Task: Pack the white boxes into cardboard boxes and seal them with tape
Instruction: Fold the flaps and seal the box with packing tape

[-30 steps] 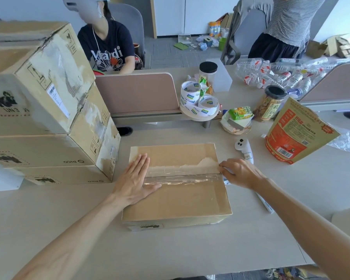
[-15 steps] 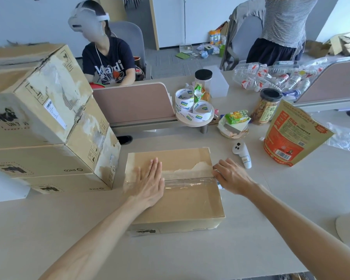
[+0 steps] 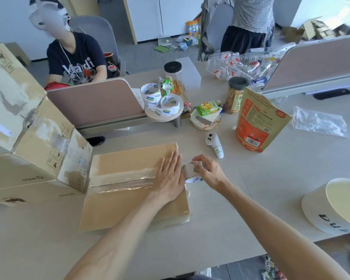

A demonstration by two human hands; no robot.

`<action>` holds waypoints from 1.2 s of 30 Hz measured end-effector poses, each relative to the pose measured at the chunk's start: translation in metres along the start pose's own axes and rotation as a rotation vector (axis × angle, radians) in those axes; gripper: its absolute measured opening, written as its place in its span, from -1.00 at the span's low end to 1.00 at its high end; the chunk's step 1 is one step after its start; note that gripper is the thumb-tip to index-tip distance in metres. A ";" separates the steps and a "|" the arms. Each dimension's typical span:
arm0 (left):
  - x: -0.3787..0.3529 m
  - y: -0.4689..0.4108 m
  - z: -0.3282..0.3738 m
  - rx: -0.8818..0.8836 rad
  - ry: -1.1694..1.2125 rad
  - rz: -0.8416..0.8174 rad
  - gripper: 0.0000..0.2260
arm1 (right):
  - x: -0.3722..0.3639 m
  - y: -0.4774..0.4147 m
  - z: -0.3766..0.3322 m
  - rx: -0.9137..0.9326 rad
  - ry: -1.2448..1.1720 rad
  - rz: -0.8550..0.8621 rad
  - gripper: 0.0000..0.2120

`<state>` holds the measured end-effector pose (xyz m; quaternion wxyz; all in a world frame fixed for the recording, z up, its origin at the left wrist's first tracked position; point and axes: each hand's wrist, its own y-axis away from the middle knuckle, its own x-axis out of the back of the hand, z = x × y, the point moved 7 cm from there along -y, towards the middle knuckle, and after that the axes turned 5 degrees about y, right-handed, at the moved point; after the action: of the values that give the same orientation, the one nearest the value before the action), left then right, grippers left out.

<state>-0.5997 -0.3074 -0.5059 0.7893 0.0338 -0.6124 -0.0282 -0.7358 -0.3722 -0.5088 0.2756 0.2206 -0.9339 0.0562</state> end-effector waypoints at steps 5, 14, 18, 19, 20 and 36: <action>0.000 0.015 -0.005 -0.065 -0.027 -0.025 -0.38 | -0.002 0.015 0.015 -0.026 0.031 -0.017 -0.59; 0.006 0.037 -0.031 -0.065 -0.030 -0.005 -0.27 | -0.030 0.042 0.010 0.151 0.044 -0.024 -0.51; 0.004 0.037 -0.033 -0.060 -0.065 -0.023 -0.26 | -0.030 0.041 0.013 0.126 0.101 -0.006 -0.49; 0.003 0.036 -0.033 -0.057 -0.068 -0.021 -0.26 | -0.029 0.041 0.013 0.130 0.126 -0.010 -0.48; 0.003 0.036 -0.033 -0.056 -0.070 -0.022 -0.26 | -0.028 0.040 0.012 0.134 0.154 -0.015 -0.46; 0.003 0.035 -0.033 -0.059 -0.055 -0.019 -0.22 | -0.029 0.036 0.017 0.114 0.376 -0.072 -0.46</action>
<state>-0.5671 -0.2725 -0.5077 0.7726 0.0154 -0.6323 -0.0545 -0.7380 -0.3327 -0.5386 0.4341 0.2546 -0.8528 0.1393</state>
